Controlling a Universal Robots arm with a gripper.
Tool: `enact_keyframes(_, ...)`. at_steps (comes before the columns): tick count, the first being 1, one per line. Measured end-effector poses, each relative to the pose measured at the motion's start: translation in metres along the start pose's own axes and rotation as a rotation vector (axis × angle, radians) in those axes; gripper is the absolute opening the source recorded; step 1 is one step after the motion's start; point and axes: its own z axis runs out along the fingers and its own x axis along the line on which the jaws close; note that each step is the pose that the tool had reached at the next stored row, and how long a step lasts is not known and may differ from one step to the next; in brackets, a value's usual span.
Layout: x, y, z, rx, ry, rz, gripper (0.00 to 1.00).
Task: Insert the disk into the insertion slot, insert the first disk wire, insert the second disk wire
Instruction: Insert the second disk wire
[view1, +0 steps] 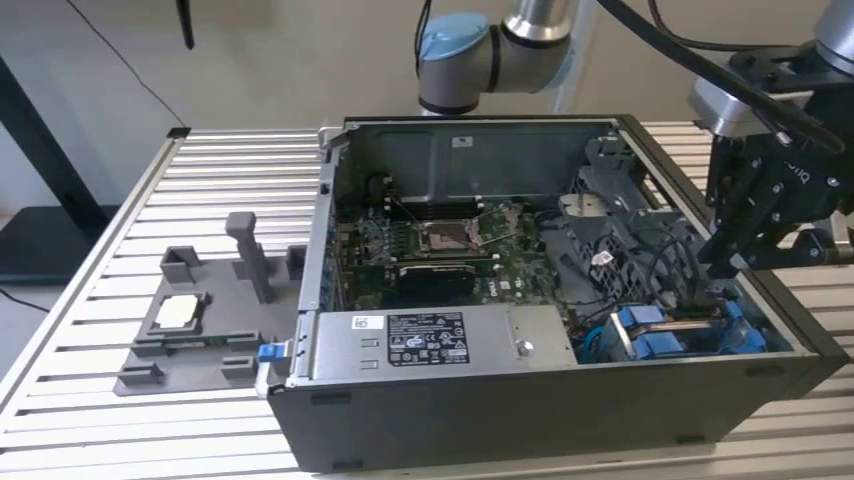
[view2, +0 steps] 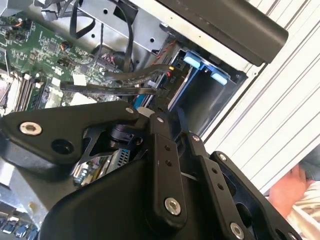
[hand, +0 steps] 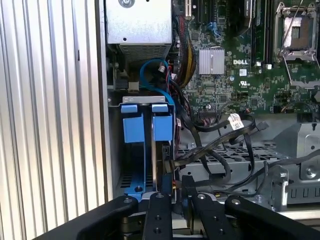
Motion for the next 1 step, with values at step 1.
enact_keyframes(1,0.0,0.0,0.0,0.0,-0.0001,0.0,0.24)
